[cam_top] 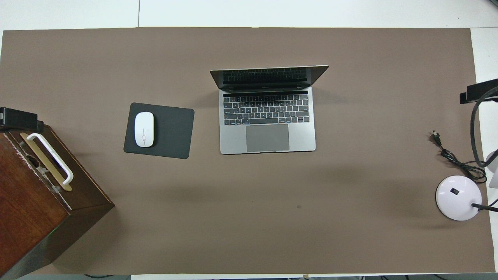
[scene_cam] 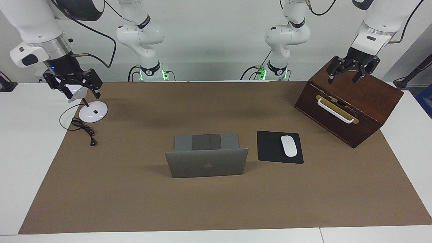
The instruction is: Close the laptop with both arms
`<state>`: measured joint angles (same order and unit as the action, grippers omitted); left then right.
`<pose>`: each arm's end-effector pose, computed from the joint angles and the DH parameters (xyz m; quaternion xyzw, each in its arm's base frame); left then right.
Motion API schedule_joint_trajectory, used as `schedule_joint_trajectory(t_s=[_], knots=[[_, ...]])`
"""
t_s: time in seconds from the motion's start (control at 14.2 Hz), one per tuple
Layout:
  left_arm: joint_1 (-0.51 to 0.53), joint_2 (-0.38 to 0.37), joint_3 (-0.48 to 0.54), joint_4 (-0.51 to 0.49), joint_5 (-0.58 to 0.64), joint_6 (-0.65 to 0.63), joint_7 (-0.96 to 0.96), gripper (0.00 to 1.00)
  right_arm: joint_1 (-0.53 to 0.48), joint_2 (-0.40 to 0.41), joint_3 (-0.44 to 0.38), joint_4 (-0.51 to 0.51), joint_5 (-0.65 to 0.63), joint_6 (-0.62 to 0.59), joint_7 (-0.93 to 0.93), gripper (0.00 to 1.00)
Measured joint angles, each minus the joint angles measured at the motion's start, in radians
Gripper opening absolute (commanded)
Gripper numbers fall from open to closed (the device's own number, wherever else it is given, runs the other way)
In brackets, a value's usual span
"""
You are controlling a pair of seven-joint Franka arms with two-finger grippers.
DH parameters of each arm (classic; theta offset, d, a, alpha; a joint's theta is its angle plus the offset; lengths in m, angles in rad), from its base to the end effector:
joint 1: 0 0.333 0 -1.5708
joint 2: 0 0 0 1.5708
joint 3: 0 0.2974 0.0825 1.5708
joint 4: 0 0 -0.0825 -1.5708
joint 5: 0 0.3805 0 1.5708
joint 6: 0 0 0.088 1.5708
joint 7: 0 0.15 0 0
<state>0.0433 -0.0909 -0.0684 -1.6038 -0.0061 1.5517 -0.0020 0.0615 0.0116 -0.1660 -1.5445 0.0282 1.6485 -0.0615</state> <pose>0.5238 -0.0155 0.5944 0.9997 -0.0116 0.0193 0.0002 0.5640 -0.0546 0.5764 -0.9986 0.0219 -0.0472 0.0093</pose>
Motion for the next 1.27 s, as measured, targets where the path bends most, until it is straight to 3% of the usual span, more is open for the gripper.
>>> schedule_joint_trajectory(t_s=[0.35, 0.42, 0.49, 0.63, 1.27], knots=[[0.000, 0.000, 0.000, -0.003, 0.000, 0.000, -0.001, 1.00, 0.000, 0.000, 0.000, 0.000, 0.000, 0.000, 0.000, 1.00], [0.000, 0.000, 0.000, -0.004, 0.000, 0.000, -0.002, 0.82, 0.000, 0.000, 0.000, 0.000, 0.000, 0.000, 0.000, 1.00], [0.000, 0.000, -0.001, -0.004, 0.000, 0.000, -0.006, 0.49, 0.000, 0.001, 0.000, 0.000, 0.000, 0.000, 0.000, 1.00], [0.000, 0.000, -0.002, -0.005, -0.001, 0.001, -0.013, 0.00, 0.000, 0.002, 0.000, 0.000, 0.000, 0.000, 0.000, 1.00], [-0.001, 0.000, -0.004, -0.011, -0.002, 0.012, -0.025, 0.00, 0.001, 0.003, 0.003, 0.005, 0.000, 0.007, 0.034, 1.00]])
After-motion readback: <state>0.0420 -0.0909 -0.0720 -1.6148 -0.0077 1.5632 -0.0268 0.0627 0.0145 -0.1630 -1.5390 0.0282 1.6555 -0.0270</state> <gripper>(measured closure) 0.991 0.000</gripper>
